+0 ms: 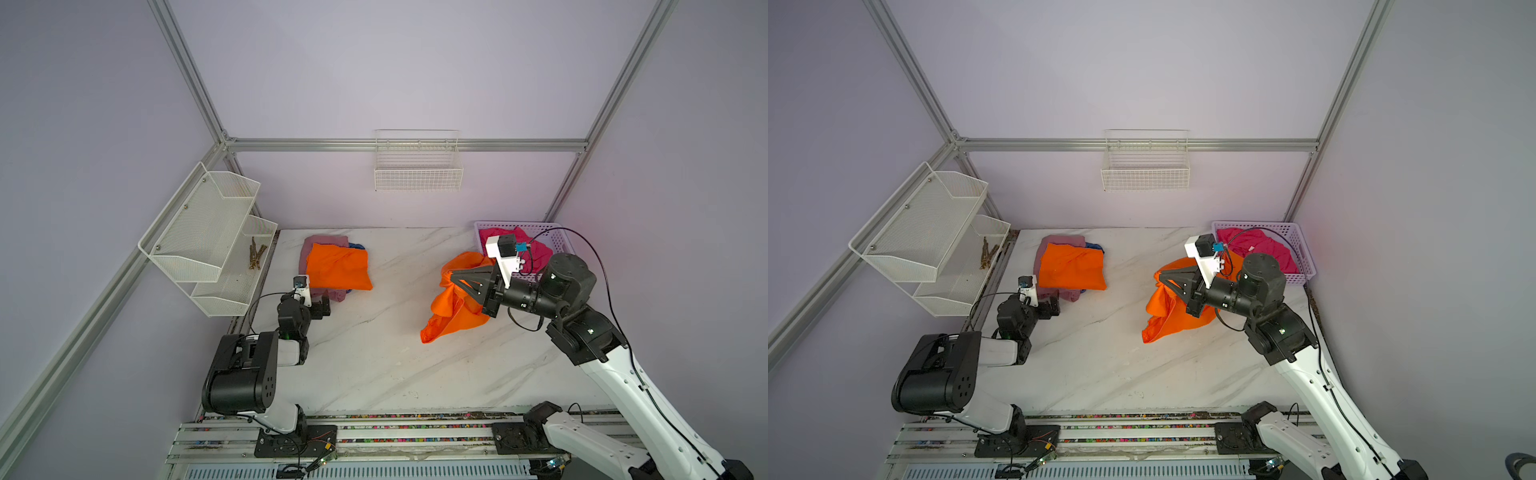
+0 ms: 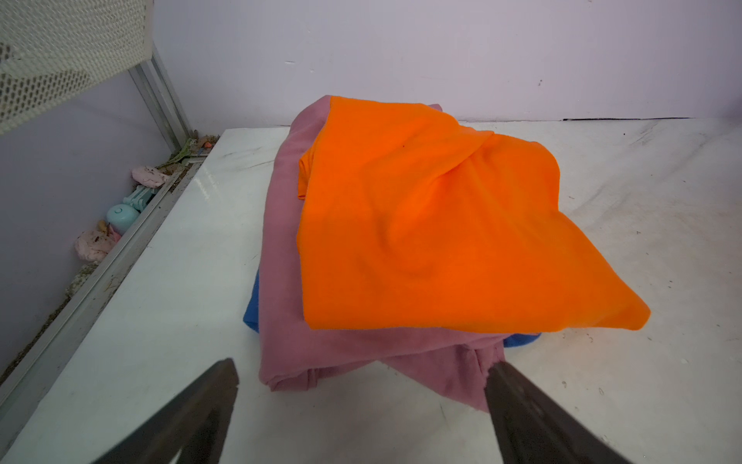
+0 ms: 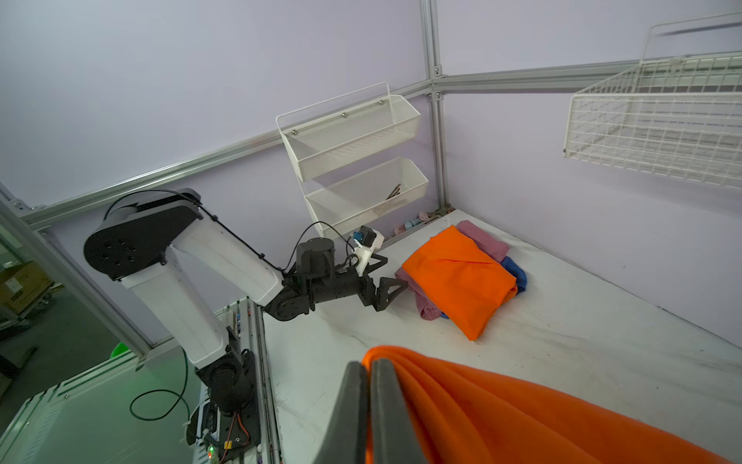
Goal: Fold and stack t-shirts
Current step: Move the bin to the corner of the board.
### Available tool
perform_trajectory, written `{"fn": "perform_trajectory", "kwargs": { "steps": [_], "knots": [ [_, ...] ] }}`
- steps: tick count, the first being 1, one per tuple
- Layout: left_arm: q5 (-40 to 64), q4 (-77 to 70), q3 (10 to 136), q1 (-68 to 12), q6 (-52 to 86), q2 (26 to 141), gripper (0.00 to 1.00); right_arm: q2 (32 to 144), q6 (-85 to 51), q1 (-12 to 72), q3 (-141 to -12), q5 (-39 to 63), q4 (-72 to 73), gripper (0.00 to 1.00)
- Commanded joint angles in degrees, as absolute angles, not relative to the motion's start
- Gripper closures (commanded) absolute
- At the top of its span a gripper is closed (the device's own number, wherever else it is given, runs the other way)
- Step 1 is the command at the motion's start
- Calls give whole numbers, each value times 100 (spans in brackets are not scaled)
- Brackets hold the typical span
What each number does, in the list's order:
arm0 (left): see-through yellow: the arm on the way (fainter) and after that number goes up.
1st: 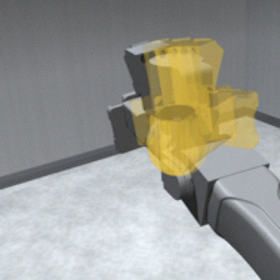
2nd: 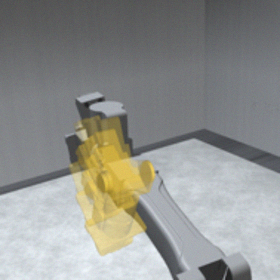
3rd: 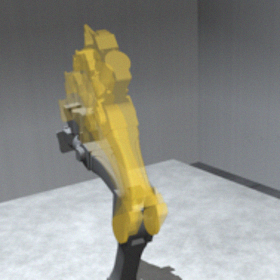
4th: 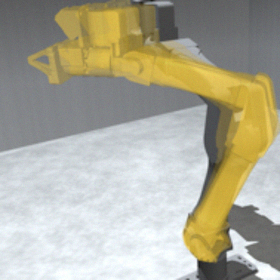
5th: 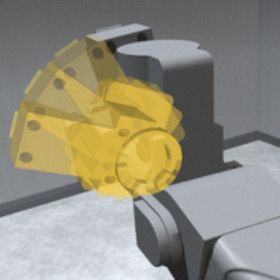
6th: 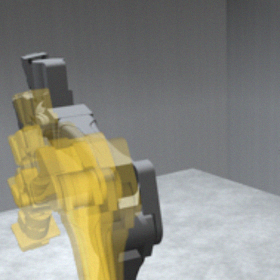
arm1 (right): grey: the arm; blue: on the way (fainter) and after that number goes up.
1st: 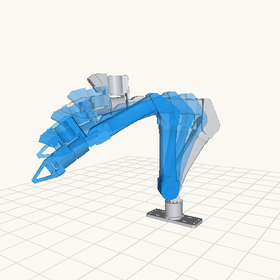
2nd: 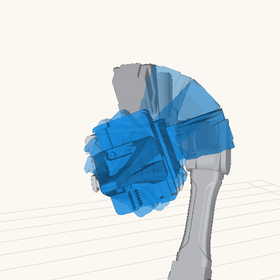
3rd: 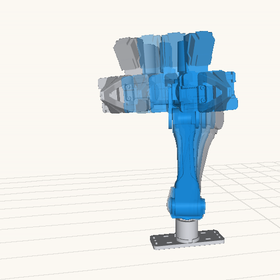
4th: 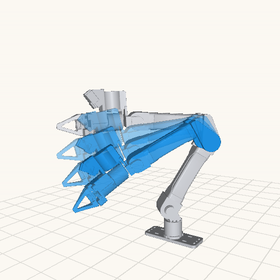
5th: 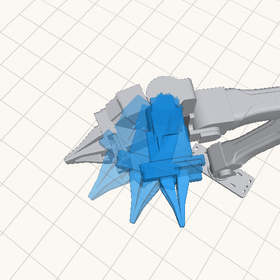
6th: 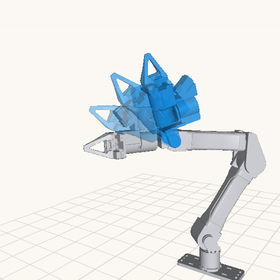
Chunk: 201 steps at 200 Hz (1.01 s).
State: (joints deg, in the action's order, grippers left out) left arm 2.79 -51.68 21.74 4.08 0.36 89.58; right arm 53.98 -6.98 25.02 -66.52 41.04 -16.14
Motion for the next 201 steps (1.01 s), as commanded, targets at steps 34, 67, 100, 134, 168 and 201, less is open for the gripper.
{"fn": "perform_trajectory", "kwargs": {
  "steps": [34,67,100,134,168,201],
  "knots": [
    [308,-5338,2171,418,0,8947,0,5410,-569,2869,-7051,4342,-1593,100],
    [308,-5328,2169,417,0,8949,0,5488,58,3233,-6453,3564,-1561,100],
    [308,-5337,2178,417,0,8963,0,6641,-867,2585,-6775,1713,-2101,1],
    [308,-5323,2172,422,0,8948,0,6471,-998,2224,-6202,472,-1743,1],
    [308,-5326,2177,420,0,8952,0,5361,-1222,2229,-4596,-195,2,1],
    [303,-5322,2178,422,0,8946,0,5103,-1596,2197,-4382,-241,-68,1]
  ]
}}
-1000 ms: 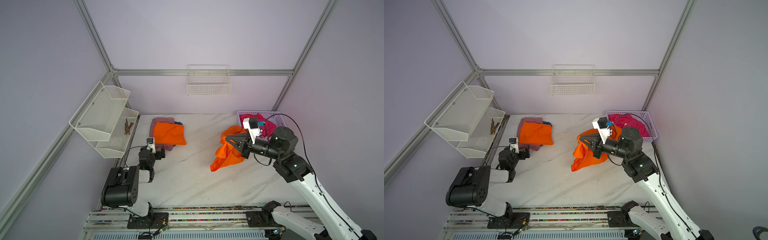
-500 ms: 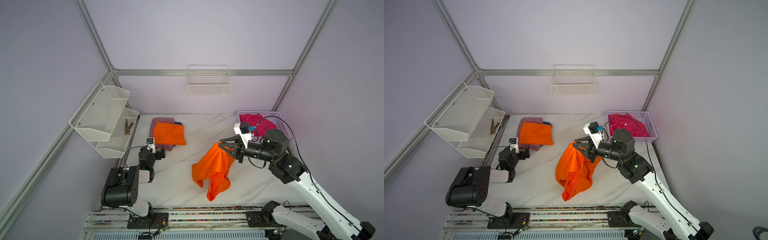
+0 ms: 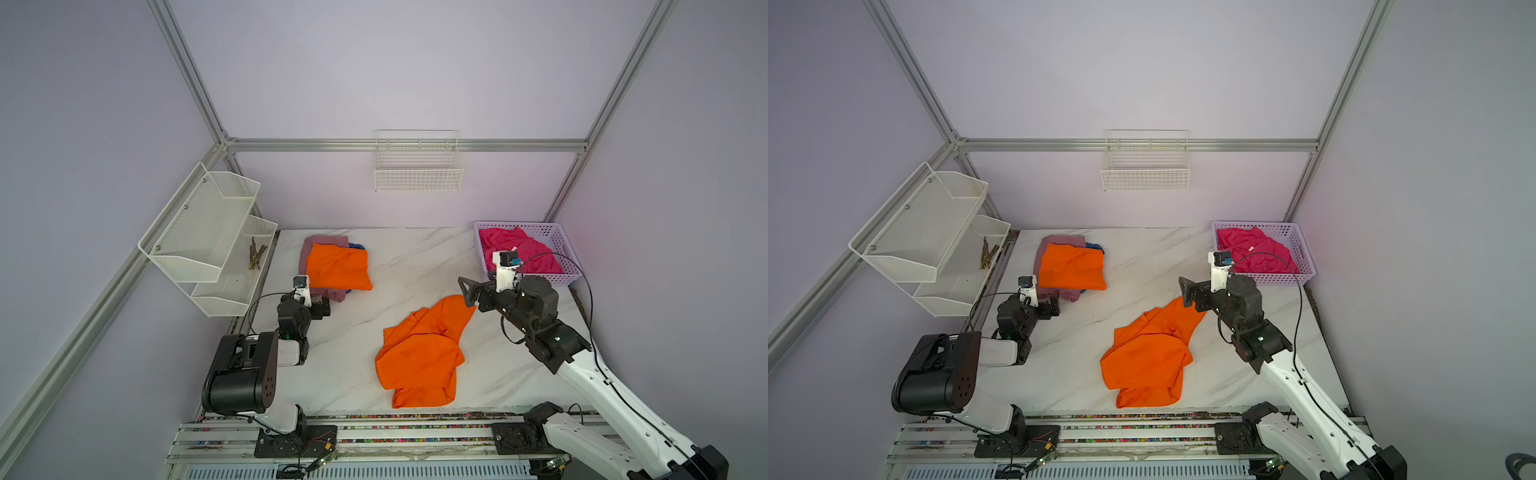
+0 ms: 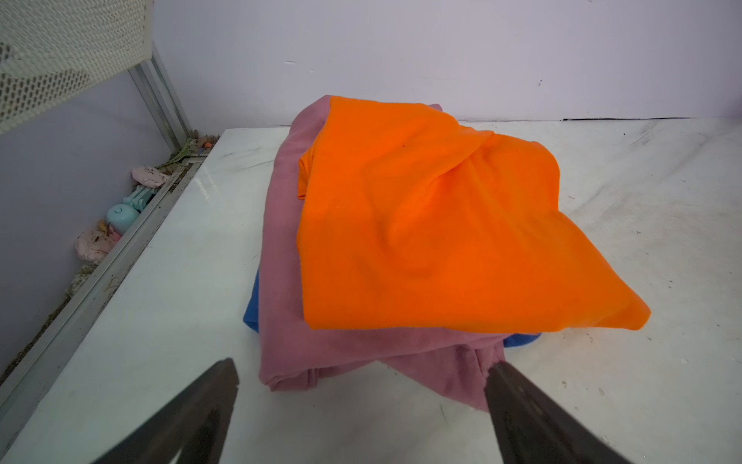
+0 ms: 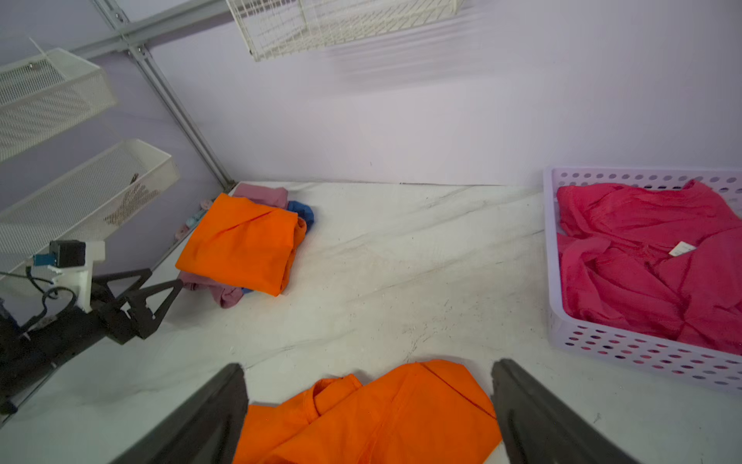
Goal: Fold and stack t-shirts
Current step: Move the bin to the corner of the board.
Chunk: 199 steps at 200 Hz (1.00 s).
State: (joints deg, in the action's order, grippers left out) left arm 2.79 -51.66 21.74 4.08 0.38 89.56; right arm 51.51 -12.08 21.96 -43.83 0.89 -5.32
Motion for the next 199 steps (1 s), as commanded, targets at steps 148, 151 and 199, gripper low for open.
{"fn": "perform_trajectory", "kwargs": {
  "steps": [148,151,199],
  "knots": [
    [308,-5315,2178,422,0,8938,0,5817,-2750,2145,-5871,374,-1493,0],
    [286,-5307,2181,422,0,8938,0,5803,-2718,2145,-5916,406,-1445,0],
    [22,-3274,3183,387,61,8568,0,5941,-2101,2144,-6781,-1029,-2309,0]
  ]
}}
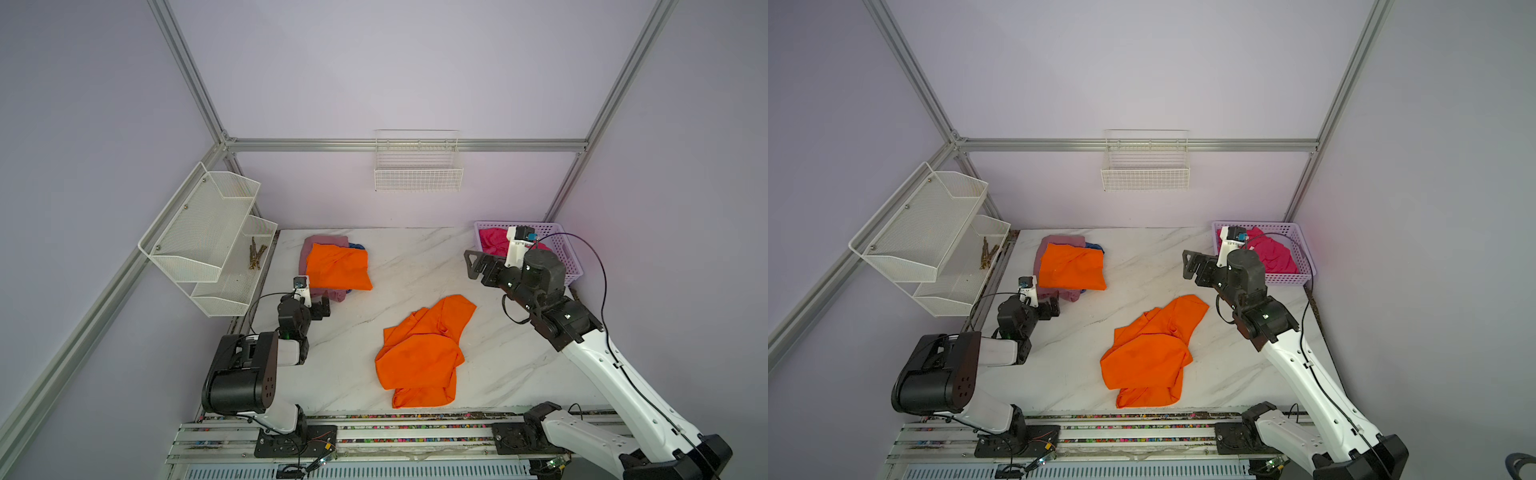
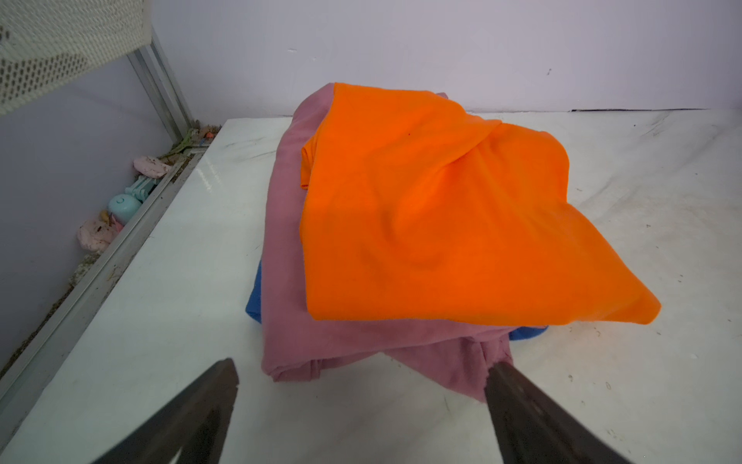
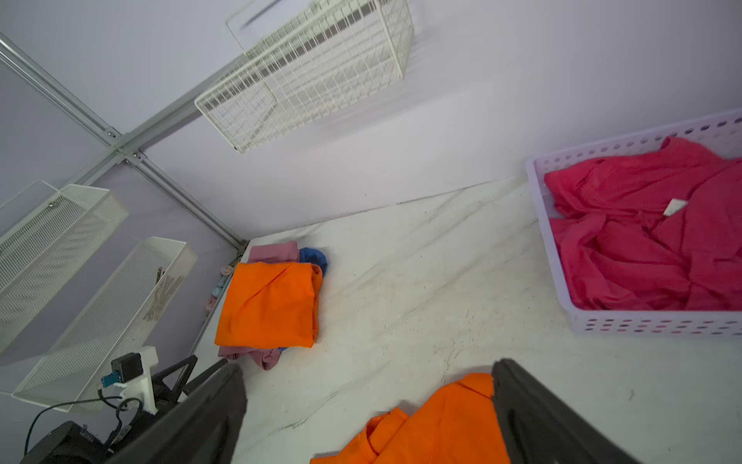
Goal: Fold and stack t-shirts
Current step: Move the bin to the corner of the board.
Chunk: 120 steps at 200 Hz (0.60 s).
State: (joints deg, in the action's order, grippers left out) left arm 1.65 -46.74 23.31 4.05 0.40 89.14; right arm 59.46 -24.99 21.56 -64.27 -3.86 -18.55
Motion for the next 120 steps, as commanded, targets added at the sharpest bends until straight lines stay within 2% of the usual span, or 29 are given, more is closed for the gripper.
{"fn": "perform_trajectory", "kwargs": {
  "steps": [1,20,43,68,82,92,106,120],
  "knots": [
    [24,-3180,3213,387,61,8560,0,5941,-2092,2144,-6783,-1038,-2332,0],
    [39,-1848,4042,387,268,8438,0,5943,-1938,2147,-6729,-1029,-2508,1],
    [154,-1924,4233,396,1148,8204,0,5661,-2023,2146,-6637,-1128,-2549,1],
    [926,-1344,4851,389,1602,8006,0,5216,-1998,2147,-6419,-2001,-2854,3],
    [965,-682,5365,279,1579,7835,6,5080,-1953,2152,-6400,-2627,-3380,9],
    [578,-316,5606,-27,1094,7659,6,5024,-1848,2162,-6365,-2814,-3679,9],
    [-667,-109,5783,-693,379,7396,4,4996,-1869,2249,-6302,-3121,-4016,8],
    [-1171,47,5918,-862,806,7214,2,4972,-1915,2285,-6253,-3280,-4132,8]
  ]
}}
